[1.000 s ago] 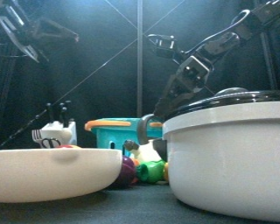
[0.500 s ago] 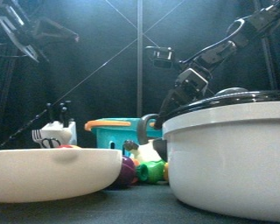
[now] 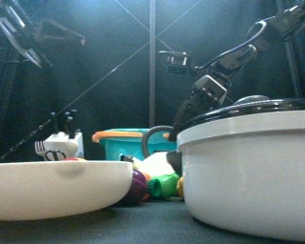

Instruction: Grab kettle handle

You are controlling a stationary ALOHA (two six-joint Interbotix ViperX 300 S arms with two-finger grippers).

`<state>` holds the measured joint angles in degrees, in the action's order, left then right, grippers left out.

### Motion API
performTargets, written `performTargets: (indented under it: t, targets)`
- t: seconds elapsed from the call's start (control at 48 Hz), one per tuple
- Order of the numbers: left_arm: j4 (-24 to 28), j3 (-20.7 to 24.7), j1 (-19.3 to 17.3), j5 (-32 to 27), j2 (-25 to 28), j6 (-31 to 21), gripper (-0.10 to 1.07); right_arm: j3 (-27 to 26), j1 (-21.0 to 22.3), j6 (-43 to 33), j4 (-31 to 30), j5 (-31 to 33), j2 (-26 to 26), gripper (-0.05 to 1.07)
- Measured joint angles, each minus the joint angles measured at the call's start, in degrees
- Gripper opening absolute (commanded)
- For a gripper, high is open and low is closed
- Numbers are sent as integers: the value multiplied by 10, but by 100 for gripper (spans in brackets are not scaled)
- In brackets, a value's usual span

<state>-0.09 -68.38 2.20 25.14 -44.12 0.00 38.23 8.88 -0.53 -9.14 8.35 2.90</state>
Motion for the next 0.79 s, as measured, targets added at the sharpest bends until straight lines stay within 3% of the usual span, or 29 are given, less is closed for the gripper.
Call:
performTargets:
  t: [0.271,0.792]
  targets:
    - [-1,-6,-1,0,-47,-1,-2,0,0,0,-2,0,0,49]
    - [-37,-23,-1,0,-50,-2,-2,0,0,-2,-1,0,3,49]
